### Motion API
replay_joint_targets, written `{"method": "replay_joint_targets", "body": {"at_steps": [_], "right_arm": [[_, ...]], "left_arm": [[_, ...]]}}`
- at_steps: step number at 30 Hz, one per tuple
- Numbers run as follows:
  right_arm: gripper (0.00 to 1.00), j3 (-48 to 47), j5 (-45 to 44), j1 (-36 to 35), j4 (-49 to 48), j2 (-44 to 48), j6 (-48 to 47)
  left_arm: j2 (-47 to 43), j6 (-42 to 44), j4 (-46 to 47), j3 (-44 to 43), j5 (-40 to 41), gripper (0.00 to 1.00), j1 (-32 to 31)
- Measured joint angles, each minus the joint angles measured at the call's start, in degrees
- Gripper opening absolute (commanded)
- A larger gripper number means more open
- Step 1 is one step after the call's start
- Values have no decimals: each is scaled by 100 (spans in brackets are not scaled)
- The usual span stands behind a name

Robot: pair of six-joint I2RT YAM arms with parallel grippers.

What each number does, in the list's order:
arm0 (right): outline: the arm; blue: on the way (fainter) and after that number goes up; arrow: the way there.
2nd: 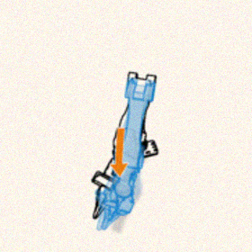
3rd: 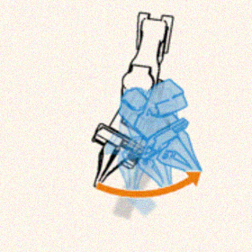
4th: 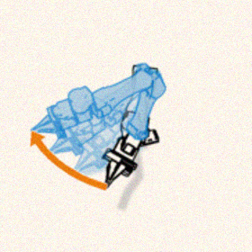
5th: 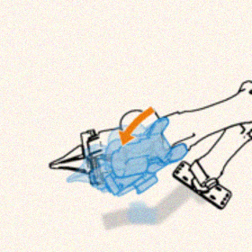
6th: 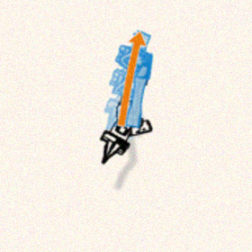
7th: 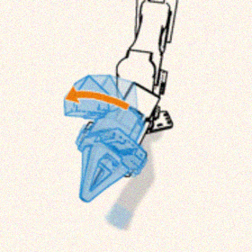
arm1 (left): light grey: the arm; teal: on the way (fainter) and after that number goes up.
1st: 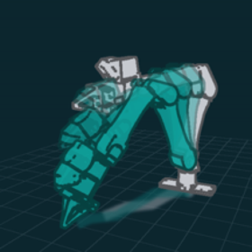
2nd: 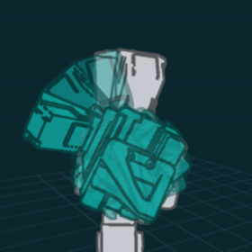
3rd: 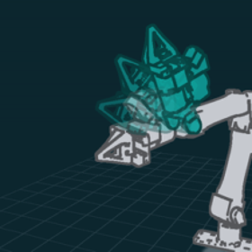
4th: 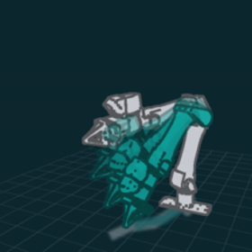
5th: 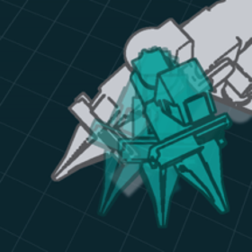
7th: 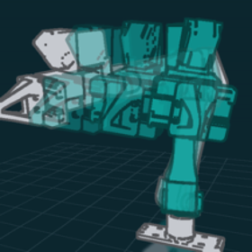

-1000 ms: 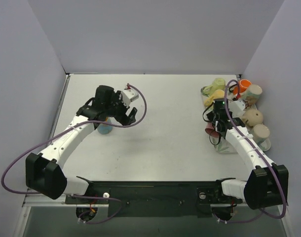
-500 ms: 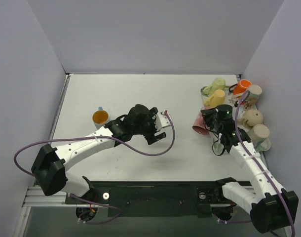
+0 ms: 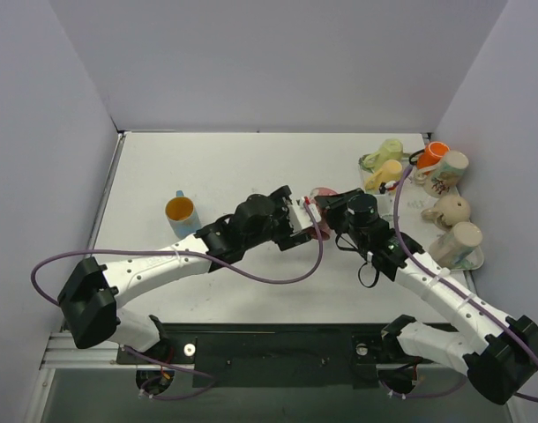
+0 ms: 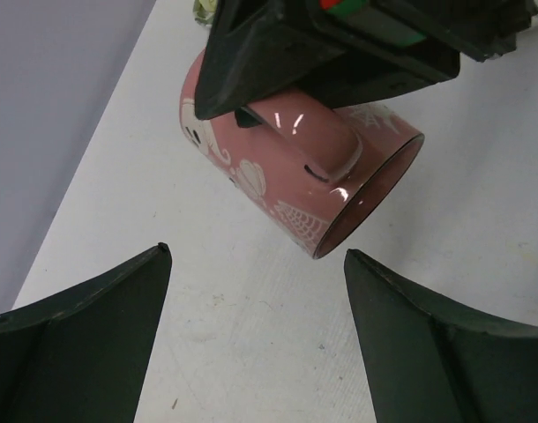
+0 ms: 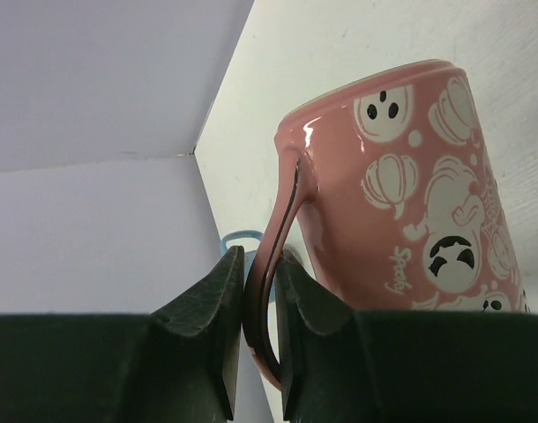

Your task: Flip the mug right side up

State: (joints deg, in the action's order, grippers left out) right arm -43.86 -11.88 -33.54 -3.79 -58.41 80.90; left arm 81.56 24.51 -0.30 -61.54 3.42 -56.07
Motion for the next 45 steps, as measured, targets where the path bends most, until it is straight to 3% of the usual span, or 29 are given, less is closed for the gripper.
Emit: {"method": "replay_joint_targets", "body": {"at_steps": [11,21,23,26,30,32,33,35,38,45], "right_arm": [[0,-229,-162,-356,-396,-337,372],[0,-256,-232,-678,-603,-337,573],[0,-256,-236,-702,-662,-337,610],[0,-256,-310,-702,-772,-337,680],[0,-256,-446,-623,-772,-356,927],[19,-319,-389,-555,-706,-435,881],[38,-435,-293,-503,-538,-516,728],[58,-820,-72,-420,-61,-778,278],[71,-1547,-177,-387,719,-1187,-839],[71,-2124,-785,-278,1735,-1283,-2439]], "left_arm": [[-4,457,592,693,116,90,-101],[90,1095,1912,922,1239,75,-98],[118,1113,2011,927,1274,56,-109],[173,1106,2068,955,1259,0,-140],[149,1156,2190,1008,1506,0,-153],[138,1040,2055,979,1578,0,-149],[127,951,1886,949,1600,0,-136],[114,706,1478,809,1613,0,-74],[103,269,411,446,1449,0,149],[474,-981,-2511,-426,590,0,1497]]}}
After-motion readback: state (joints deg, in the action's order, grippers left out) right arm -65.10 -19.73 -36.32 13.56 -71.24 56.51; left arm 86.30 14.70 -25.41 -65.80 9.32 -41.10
